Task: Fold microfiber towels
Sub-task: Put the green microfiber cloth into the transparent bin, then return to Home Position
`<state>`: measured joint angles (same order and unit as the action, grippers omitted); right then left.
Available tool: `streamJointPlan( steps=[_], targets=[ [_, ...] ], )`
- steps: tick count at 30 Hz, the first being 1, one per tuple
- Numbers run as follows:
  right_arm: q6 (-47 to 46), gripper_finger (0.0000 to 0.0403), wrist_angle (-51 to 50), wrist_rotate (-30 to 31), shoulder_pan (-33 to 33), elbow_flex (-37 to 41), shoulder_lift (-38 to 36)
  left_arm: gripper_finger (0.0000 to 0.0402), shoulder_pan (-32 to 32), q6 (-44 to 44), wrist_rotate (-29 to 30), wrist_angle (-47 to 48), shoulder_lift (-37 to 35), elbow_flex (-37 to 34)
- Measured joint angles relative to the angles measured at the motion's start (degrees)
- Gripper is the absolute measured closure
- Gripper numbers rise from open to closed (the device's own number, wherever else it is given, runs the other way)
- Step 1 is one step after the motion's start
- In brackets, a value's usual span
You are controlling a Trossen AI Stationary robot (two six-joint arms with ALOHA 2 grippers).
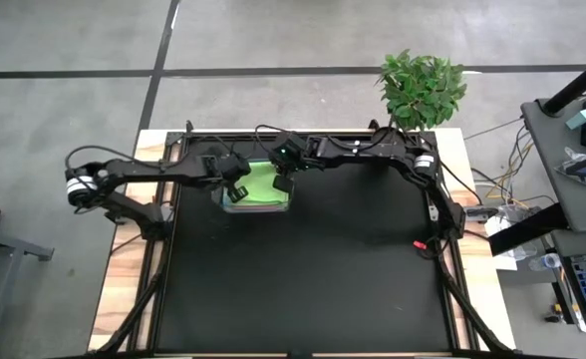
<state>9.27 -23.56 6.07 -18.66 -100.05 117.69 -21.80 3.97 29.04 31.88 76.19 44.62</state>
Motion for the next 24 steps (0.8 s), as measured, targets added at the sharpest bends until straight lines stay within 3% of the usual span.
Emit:
streamJointPlan(
  steps=[9,19,24],
  targets=[
    [0.4,0.0303,-0.5,0.0,-0.5,0.0,0.6,0.0401,0.0,0.1,0.0,0.1,2.0,0.0],
    [0.4,0.0303,-1.4,0.1,-0.4,0.0,-2.0,0.0401,0.8,0.0,-0.6,2.2,-5.5,0.9],
    [0.4,0.0303,-4.6,0.0,0.6,0.0,-4.2,0.0402,2.5,0.2,-9.9,2.6,-11.3,0.6]
  ],
)
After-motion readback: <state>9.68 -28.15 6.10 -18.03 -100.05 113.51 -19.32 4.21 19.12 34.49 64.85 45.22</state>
